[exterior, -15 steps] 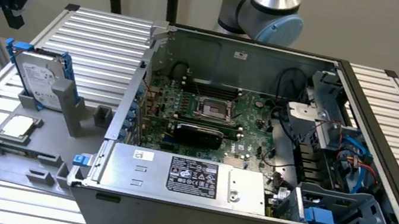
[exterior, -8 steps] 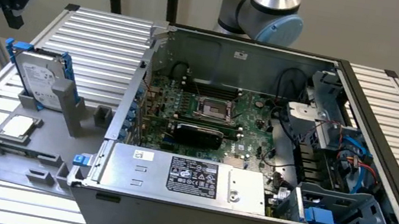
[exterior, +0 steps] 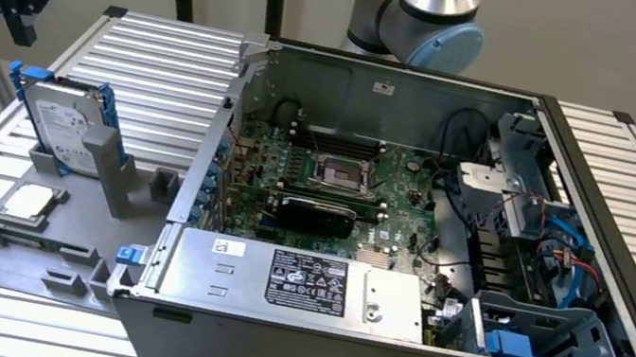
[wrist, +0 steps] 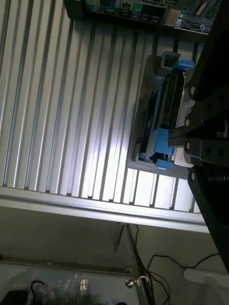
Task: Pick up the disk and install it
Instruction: 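Pick up the disk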
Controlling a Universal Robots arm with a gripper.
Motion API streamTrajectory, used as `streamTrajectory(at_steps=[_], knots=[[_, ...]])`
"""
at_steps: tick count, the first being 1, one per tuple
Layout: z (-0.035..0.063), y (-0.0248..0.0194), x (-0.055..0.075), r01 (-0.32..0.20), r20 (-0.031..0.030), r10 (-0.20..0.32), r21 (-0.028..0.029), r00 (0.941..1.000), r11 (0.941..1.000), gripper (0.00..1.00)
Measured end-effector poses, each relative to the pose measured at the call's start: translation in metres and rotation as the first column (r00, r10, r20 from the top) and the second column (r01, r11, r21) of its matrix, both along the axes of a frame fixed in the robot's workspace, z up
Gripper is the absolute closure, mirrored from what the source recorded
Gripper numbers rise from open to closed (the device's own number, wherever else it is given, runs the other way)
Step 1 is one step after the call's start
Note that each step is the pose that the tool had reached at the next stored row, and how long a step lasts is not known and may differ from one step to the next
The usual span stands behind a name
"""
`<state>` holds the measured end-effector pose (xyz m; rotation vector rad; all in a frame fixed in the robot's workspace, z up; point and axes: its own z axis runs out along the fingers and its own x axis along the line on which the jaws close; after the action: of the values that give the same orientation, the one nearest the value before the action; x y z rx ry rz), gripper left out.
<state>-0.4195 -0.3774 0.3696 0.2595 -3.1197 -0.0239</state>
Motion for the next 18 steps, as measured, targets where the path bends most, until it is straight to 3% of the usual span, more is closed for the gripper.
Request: streamTrajectory(at_steps=[5, 9, 13, 18], knots=[[-0.0001, 0.0, 0.0, -0.09, 0.0001, 0.09, 0.0, 0.9959, 0.9959, 0.89], [-0.0003, 0.0, 0.0, -0.163, 0.0001, 0.163, 0.0001, 0.9866, 0.9866, 0.89], [-0.0004, 0.0, 0.0, -0.234, 0.0, 0.234, 0.0, 0.9721, 0.9721, 0.89], [-0.0006, 0.0, 0.0, -0.322, 0.0, 0.322, 0.0, 0.9468, 0.9468, 0.89]])
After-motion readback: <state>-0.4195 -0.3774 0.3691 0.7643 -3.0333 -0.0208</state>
